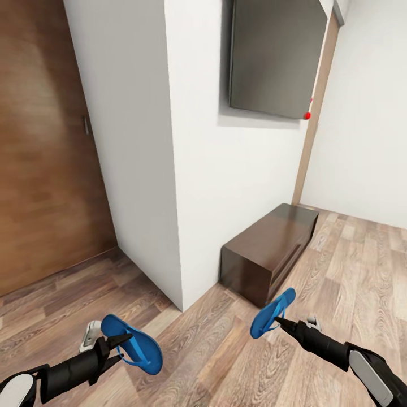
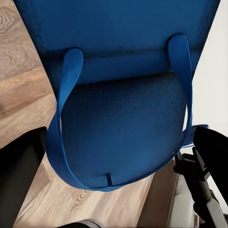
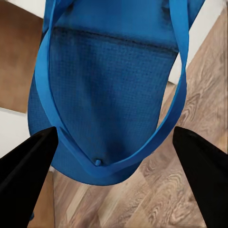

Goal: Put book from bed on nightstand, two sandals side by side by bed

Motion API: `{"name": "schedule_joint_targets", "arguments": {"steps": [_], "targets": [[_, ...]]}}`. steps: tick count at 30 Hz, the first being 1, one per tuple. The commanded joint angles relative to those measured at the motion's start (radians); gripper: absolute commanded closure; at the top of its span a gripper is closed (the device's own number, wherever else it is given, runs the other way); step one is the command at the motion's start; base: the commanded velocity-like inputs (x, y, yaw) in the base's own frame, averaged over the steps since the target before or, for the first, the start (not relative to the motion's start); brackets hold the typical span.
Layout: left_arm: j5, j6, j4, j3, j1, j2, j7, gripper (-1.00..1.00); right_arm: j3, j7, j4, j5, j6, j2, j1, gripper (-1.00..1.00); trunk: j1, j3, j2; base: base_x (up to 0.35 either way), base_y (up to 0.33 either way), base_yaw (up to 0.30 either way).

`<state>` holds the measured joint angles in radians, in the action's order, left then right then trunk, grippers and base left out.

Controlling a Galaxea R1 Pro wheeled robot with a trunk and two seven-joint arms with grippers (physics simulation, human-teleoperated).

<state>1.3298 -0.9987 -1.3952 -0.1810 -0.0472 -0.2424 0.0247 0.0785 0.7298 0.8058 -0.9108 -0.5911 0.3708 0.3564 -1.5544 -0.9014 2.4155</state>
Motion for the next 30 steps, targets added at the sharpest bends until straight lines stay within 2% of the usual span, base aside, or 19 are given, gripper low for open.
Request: {"name": "schedule_joint_targets", "arguments": {"steps": [1, 8, 18, 30], "targets": [[0.002, -0.005, -0.001, -0.002, 0.000, 0.000, 0.003, 1.00, 0.003, -0.001, 0.000, -0.011, -0.007, 0.001, 0.001, 1.00, 0.000, -0.001, 0.000, -0.088, -0.121, -0.256], [-0.002, -0.005, -0.001, -0.002, 0.000, 0.000, 0.003, 1.00, 0.003, -0.001, 0.000, -0.011, -0.007, 0.000, 0.001, 1.00, 0.000, -0.001, 0.000, -0.090, -0.123, -0.256], [-0.041, -0.005, -0.001, -0.004, 0.000, 0.001, 0.004, 1.00, 0.001, -0.001, 0.000, -0.011, -0.006, 0.000, 0.001, 1.00, 0.000, -0.001, 0.000, -0.105, -0.132, -0.255], [-0.044, -0.005, -0.001, -0.005, 0.000, 0.002, 0.004, 1.00, 0.001, -0.001, 0.000, -0.011, -0.006, 0.000, 0.001, 1.00, 0.000, -0.001, 0.000, -0.135, -0.137, -0.254]]}}
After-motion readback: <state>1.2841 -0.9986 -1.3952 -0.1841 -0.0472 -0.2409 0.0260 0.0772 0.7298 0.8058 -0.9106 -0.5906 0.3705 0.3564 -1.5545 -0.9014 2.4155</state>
